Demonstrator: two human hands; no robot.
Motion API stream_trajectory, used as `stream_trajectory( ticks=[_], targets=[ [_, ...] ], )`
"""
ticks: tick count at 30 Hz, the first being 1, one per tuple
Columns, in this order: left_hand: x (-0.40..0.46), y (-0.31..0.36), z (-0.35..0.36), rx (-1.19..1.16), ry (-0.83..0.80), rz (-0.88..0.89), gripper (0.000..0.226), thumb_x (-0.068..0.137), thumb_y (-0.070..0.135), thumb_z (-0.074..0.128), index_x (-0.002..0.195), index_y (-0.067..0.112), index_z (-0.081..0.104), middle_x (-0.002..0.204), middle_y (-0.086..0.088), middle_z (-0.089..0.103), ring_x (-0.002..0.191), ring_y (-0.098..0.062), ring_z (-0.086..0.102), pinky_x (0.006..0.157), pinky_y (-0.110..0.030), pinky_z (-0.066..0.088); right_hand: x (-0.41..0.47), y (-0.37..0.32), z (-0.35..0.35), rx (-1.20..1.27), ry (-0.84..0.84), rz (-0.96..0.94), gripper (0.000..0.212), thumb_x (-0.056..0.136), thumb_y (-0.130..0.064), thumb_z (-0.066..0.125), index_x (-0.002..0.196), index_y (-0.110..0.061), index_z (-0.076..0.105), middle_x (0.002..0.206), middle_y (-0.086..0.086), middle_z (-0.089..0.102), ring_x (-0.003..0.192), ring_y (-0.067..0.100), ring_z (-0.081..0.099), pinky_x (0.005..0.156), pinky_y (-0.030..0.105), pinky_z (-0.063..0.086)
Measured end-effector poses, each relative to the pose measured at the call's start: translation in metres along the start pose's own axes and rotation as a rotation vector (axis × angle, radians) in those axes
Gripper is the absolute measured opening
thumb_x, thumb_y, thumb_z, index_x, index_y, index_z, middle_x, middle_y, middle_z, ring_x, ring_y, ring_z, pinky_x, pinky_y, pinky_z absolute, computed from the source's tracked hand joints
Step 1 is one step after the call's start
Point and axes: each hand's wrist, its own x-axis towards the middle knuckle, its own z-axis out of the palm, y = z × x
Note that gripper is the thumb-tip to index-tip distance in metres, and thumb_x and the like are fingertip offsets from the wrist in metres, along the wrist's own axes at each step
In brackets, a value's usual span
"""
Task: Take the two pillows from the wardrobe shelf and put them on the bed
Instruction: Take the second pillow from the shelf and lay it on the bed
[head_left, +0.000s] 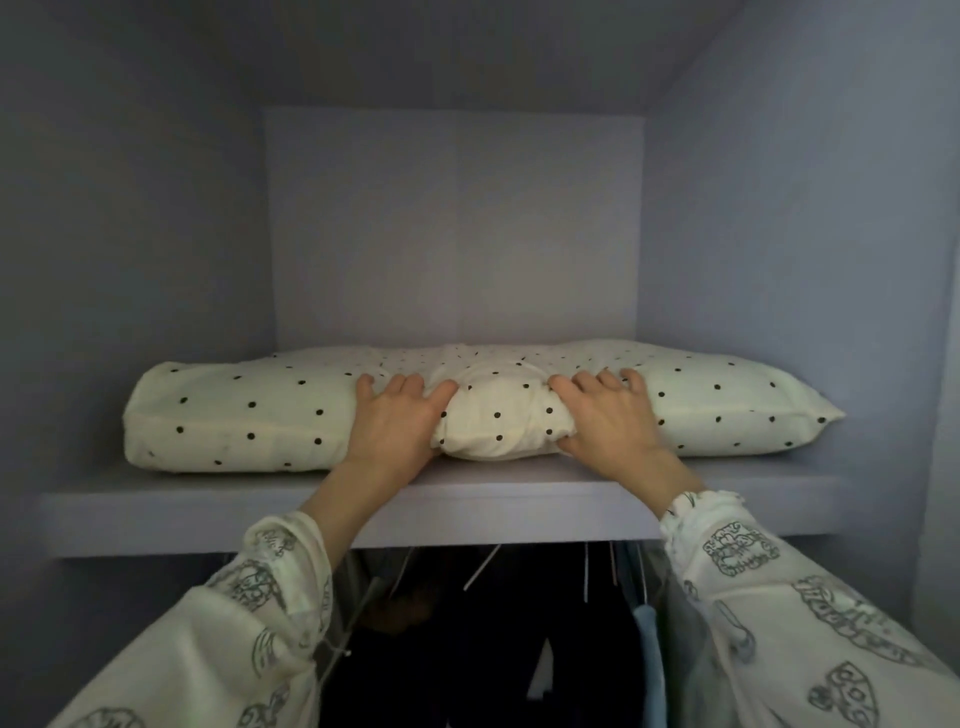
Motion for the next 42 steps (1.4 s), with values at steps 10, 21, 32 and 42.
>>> stream_trajectory(
  ticks=[10, 21, 32, 42],
  targets=[
    [-0.101, 0.031, -0.098, 0.022, 0.193, -0.03, 0.064, 0.051, 0.011, 0.079, 0.112, 0.014, 0.06, 0.087, -0.015, 0.063, 0.081, -0.035, 0.06, 0.088, -0.058, 0.038, -0.094, 0.001, -0.071, 0.092, 0.206, -0.063, 0.061, 0.061, -0.043, 0.073, 0.115, -0.02, 0.057, 0.101, 0.005, 0.067, 0.093, 0.03, 0.06, 0.096, 0.046, 0.031],
    [-0.177, 0.046, -0.12, 0.102, -0.015, 0.056, 0.093, 0.047, 0.073, 0.068, 0.124, 0.024, 0.054, 0.117, -0.016, 0.056, 0.105, -0.034, 0.056, 0.089, -0.053, 0.039, -0.176, -0.016, -0.079, 0.14, 0.139, -0.065, 0.078, 0.055, -0.045, 0.079, 0.121, -0.012, 0.054, 0.123, 0.012, 0.058, 0.118, 0.033, 0.052, 0.106, 0.056, 0.029],
    [-0.156, 0.023, -0.101, -0.158, -0.325, 0.118, 0.068, 0.078, 0.072, 0.0, 0.141, 0.049, -0.011, 0.159, 0.006, -0.012, 0.146, -0.019, -0.011, 0.111, -0.061, -0.003, -0.117, -0.032, -0.085, 0.344, -0.012, 0.005, 0.06, 0.091, -0.058, 0.008, 0.142, -0.034, 0.028, 0.155, -0.004, 0.022, 0.143, 0.017, 0.014, 0.111, 0.059, 0.0],
    [-0.118, -0.02, -0.061, -0.093, -0.239, 0.078, 0.053, 0.091, 0.057, 0.003, 0.136, 0.048, -0.023, 0.156, 0.007, -0.024, 0.142, -0.021, -0.027, 0.109, -0.064, -0.014, -0.064, -0.07, -0.049, 0.175, 0.137, 0.045, 0.065, 0.09, -0.062, 0.016, 0.147, -0.034, 0.007, 0.16, 0.001, -0.002, 0.146, 0.025, -0.006, 0.108, 0.067, -0.005]
  ],
)
